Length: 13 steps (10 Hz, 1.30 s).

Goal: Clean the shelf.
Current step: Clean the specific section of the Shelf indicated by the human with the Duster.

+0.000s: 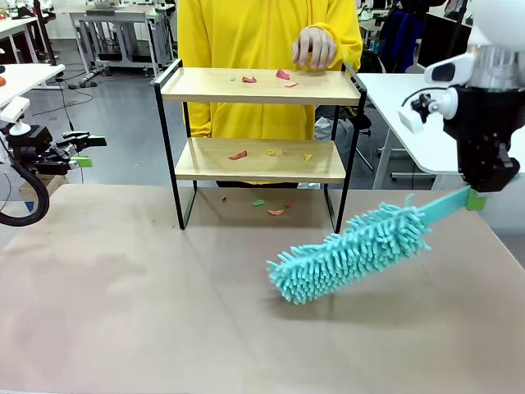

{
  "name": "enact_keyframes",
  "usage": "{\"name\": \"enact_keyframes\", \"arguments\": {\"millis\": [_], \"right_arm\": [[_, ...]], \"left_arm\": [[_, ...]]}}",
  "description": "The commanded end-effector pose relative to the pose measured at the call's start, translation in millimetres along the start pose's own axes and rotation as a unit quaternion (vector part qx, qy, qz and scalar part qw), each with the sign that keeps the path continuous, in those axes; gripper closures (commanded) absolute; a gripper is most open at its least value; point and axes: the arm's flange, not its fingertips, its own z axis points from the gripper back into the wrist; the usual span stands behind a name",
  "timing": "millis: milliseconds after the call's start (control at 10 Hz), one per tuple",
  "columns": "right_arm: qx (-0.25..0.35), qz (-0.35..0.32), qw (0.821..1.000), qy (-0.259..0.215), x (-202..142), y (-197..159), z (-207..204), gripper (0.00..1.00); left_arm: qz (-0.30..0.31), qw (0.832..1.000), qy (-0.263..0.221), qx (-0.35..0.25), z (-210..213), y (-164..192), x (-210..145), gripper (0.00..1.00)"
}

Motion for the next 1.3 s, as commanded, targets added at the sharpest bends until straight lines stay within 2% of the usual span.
{"name": "enact_keyframes", "arguments": {"millis": [0,200,600,700,800,1000,1100,1200], "right_arm": [[-0.013,-0.039,0.996,-0.084,17,25,39,0.87],[-0.014,-0.038,0.988,-0.147,39,52,75,0.87],[0.017,-0.165,0.949,-0.267,103,113,145,0.87],[0.006,-0.192,0.937,-0.293,120,122,156,0.87],[0.006,-0.245,0.915,-0.320,137,126,166,0.87],[-0.014,-0.348,0.871,-0.347,165,122,182,0.87],[-0.013,-0.374,0.854,-0.360,173,114,188,0.87],[0.022,-0.363,0.854,-0.373,169,109,193,0.87]], "left_arm": [[-0.007,1.000,-0.004,-0.003,0,-1,2,0.00],[-0.007,1.000,-0.004,-0.003,0,-1,2,0.00],[-0.007,1.000,-0.004,-0.003,0,-1,2,0.00],[-0.007,1.000,-0.004,-0.003,0,-1,2,0.00],[-0.007,1.000,-0.004,-0.003,0,-1,2,0.00],[-0.007,1.000,-0.004,-0.003,0,-1,2,0.00],[-0.007,1.000,-0.004,-0.003,0,-1,2,0.00],[-0.007,1.000,-0.004,-0.003,0,-1,2,0.00]]}}
